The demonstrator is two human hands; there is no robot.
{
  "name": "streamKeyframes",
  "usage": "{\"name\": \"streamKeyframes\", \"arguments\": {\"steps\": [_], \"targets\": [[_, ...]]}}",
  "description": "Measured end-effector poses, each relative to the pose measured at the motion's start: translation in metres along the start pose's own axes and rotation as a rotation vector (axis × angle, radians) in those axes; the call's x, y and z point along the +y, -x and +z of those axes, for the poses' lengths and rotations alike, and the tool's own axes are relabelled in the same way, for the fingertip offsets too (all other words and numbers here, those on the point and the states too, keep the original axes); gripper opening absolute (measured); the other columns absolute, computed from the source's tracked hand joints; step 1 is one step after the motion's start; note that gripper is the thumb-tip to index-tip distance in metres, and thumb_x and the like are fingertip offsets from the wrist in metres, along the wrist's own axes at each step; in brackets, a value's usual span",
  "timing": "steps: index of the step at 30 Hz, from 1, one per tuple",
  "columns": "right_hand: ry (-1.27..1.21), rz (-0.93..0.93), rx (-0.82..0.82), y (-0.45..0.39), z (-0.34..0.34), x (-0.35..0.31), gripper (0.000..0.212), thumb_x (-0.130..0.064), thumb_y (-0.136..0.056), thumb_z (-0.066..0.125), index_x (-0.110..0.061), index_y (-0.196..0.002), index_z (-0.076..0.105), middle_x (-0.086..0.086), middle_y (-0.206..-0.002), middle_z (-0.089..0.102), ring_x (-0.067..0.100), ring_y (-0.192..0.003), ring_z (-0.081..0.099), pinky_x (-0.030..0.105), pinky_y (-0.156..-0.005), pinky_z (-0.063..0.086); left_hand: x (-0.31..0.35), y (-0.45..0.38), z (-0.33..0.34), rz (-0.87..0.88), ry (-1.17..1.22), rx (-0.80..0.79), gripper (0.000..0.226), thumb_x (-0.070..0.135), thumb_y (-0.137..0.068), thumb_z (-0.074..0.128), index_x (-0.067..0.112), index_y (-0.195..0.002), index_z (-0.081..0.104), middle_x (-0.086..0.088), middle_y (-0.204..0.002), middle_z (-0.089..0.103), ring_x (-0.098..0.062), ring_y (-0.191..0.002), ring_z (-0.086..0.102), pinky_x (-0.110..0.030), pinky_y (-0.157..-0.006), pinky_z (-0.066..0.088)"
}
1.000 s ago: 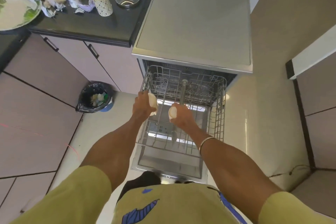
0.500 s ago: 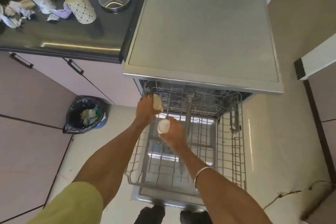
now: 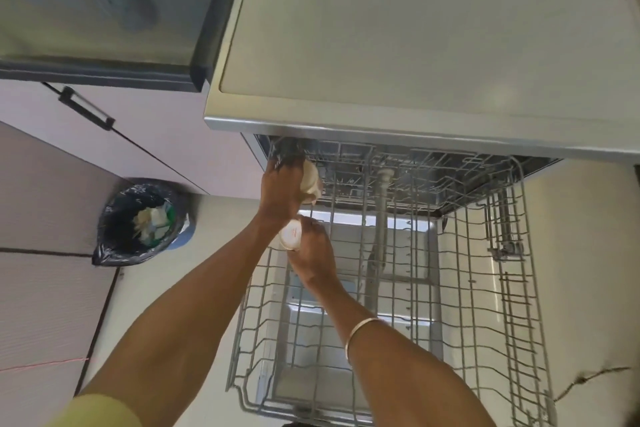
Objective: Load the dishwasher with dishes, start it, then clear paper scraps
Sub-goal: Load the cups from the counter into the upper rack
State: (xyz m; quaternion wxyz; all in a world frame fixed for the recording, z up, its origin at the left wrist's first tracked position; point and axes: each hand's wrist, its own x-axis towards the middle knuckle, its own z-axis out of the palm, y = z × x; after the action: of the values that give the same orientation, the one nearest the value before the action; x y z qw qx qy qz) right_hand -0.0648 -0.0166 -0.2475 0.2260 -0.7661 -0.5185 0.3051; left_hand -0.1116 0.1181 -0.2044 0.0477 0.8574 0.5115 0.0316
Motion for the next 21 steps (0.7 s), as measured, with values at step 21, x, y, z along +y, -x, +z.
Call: {"name": "streamKeyframes", "arguments": {"steps": [21], "targets": [[0.19,-0.017,-0.131,0.036,-0.076,-0.016,0.079,0.002,-0.081,0.064,-0.008,-0.15,0.027,0.013,-0.149,0.04,0.027,-0.139,0.037,0.035,-0.114,0.036,0.01,0.073,-0.043,0.093,0.077,-0.096,0.063,0.004,-0.085,0.066,-0.001,-0.144,0.043,-0.022,-0.154,0.035,-0.035,-0.147,0.025,-0.045,-0.122,0.018]]}}
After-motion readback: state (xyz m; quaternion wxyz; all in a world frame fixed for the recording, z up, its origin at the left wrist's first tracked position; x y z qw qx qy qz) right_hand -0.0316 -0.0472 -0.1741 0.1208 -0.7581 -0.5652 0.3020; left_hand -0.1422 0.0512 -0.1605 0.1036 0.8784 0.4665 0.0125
